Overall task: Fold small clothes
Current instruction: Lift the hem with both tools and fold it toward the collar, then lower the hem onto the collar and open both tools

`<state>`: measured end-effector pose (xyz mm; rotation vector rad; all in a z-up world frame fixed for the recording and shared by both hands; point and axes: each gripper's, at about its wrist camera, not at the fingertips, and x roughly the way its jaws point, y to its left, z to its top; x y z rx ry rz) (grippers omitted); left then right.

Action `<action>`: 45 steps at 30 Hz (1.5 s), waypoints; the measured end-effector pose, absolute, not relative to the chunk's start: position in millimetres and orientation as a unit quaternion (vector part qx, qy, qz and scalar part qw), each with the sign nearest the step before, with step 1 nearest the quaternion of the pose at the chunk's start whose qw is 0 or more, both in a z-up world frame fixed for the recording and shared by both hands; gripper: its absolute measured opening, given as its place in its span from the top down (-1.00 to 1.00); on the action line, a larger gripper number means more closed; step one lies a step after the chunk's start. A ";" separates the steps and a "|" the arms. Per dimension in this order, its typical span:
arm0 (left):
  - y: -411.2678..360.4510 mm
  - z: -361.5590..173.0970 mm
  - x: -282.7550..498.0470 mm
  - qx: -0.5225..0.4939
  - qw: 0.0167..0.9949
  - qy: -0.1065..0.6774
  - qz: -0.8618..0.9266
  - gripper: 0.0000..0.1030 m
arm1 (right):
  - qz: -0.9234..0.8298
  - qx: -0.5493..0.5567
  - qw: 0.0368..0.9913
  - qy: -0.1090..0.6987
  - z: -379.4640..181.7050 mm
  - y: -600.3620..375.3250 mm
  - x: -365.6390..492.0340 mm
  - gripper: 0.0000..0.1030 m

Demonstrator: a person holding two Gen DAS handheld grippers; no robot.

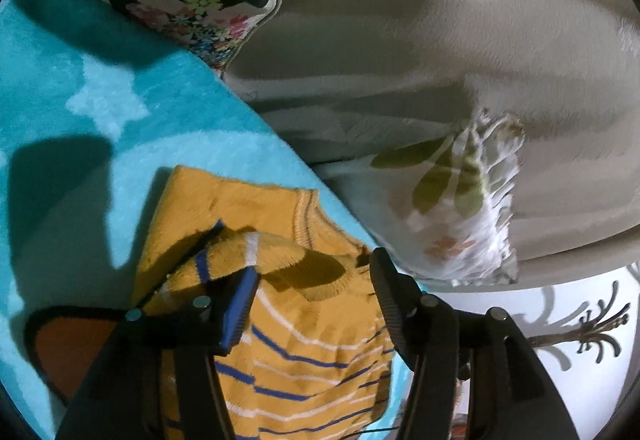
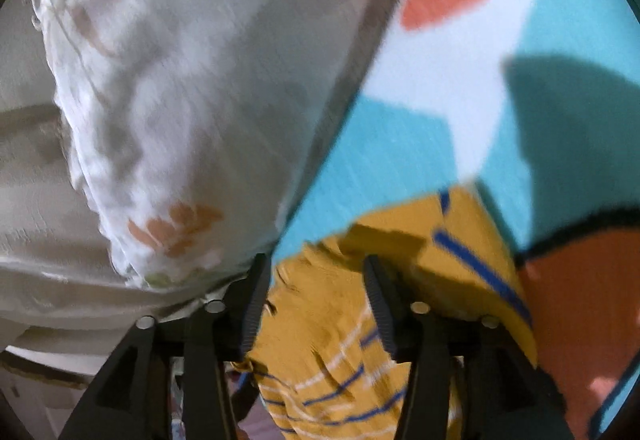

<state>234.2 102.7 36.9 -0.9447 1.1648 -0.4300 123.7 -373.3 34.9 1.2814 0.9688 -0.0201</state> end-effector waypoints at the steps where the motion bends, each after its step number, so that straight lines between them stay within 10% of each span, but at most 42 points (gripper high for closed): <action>1: 104.9 39.1 234.4 -0.438 0.709 0.516 -0.197 -0.12 | -0.014 0.574 0.697 0.430 37.1 -376.7 124.1 -0.17; 26: 141.8 47.4 98.4 -0.242 0.778 0.567 -0.118 -0.29 | 0.035 0.249 0.792 0.557 85.6 -315.1 -19.3 -0.28; 30: 149.0 42.9 83.4 -0.231 0.784 0.565 -0.107 -0.29 | 0.047 0.240 0.786 0.568 71.4 -310.6 -24.5 0.68; 38: 141.0 25.1 82.7 -0.195 0.783 0.581 -0.108 -0.30 | 0.011 0.241 0.785 0.570 74.6 -334.4 -26.1 0.81; 42: 130.5 14.2 83.7 -0.142 0.767 0.616 -0.110 0.58 | 0.003 0.216 0.788 0.576 75.5 -325.0 -20.6 0.82; 45: 138.3 26.4 86.1 -0.109 0.775 0.616 -0.090 0.84 | 0.005 0.205 0.787 0.581 77.7 -323.6 -17.7 0.84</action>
